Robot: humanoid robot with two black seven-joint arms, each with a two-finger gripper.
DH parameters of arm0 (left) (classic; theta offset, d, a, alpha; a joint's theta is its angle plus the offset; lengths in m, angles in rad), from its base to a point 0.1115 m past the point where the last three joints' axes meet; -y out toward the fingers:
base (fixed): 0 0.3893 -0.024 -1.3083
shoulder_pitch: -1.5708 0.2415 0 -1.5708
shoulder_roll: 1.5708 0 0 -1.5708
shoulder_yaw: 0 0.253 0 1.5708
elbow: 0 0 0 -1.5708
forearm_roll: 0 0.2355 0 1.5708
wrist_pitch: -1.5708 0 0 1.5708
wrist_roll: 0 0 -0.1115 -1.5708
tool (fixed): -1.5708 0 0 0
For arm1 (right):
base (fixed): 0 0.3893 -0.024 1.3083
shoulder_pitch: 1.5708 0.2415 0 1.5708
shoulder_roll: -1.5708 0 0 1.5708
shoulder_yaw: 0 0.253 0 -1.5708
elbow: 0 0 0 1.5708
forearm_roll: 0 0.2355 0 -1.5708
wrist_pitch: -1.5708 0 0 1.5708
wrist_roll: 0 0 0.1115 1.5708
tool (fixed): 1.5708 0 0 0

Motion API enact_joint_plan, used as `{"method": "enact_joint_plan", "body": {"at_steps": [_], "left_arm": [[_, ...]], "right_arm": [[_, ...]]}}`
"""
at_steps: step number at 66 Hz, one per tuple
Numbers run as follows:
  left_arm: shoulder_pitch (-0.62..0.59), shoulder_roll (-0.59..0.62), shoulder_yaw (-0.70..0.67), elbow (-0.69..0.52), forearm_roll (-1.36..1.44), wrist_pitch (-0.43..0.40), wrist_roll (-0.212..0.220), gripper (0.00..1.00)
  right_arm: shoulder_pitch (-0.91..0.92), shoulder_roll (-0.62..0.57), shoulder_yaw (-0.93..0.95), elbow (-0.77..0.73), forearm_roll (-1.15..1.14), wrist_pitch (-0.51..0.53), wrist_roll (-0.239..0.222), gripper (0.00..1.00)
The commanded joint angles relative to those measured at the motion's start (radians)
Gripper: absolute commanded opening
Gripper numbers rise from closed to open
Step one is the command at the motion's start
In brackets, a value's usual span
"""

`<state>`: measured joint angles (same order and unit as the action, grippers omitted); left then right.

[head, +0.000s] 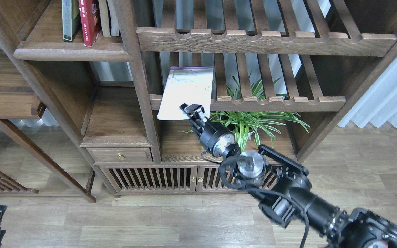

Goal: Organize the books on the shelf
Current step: 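Pull the white book down toward the left gripper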

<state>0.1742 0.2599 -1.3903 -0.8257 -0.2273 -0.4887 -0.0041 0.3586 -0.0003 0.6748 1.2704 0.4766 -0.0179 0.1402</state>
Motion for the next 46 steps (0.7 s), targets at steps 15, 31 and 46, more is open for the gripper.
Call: {"method": "enact_joint_plan", "body": {"at_steps": [15, 31, 46], "left_arm": [[-0.07, -0.091, 0.126, -0.001, -0.006, 0.0, 0.0, 0.99], [-0.171, -0.013, 0.303, -0.038, -0.179, 0.0, -0.023, 0.98], [-0.213, 0.233, 0.511, -0.174, -0.369, 0.0, -0.037, 0.98]], "right_arm": [[-0.224, -0.076, -0.061, 0.033, -0.171, 0.466, -0.183, 0.04], [-0.287, -0.125, -0.06, -0.025, -0.205, 0.507, -0.272, 0.04], [-0.287, -0.142, -0.047, -0.132, -0.211, 0.507, -0.363, 0.04]]}}
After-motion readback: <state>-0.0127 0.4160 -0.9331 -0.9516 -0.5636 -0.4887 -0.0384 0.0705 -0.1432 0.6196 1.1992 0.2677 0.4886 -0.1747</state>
